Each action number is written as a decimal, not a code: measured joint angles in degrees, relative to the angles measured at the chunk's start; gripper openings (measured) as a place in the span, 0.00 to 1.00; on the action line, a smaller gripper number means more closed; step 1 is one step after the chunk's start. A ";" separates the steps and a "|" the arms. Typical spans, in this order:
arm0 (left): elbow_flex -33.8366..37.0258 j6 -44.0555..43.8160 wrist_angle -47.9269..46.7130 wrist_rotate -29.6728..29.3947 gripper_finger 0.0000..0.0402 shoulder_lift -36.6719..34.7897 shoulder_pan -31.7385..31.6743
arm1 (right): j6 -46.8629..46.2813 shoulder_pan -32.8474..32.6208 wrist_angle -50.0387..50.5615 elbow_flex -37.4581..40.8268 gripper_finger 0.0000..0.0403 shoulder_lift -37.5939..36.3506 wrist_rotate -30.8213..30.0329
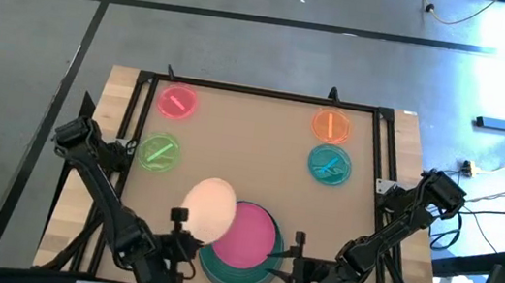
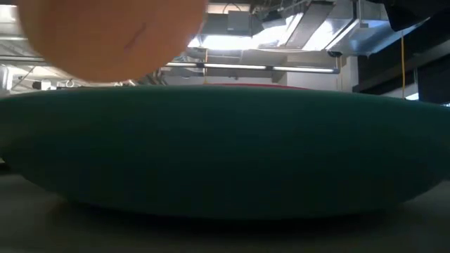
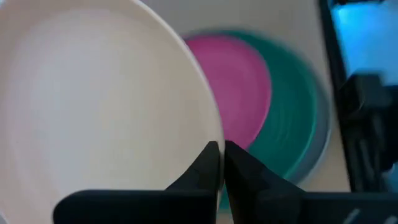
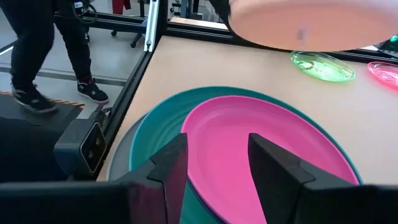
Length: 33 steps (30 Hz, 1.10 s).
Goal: Stack plastic plates
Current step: Stack the white plate on top of the pink plate
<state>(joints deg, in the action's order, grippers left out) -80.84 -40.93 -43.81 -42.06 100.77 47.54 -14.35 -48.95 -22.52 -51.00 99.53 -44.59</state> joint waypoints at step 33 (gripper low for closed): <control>0.04 20.10 25.00 17.63 0.03 13.29 -9.91 | -0.92 -9.90 10.44 0.01 0.39 -7.45 -15.20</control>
<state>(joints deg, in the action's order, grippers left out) -80.79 -20.83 -18.81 -24.43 114.06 37.62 -15.27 -58.85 -12.08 -51.00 92.07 -59.80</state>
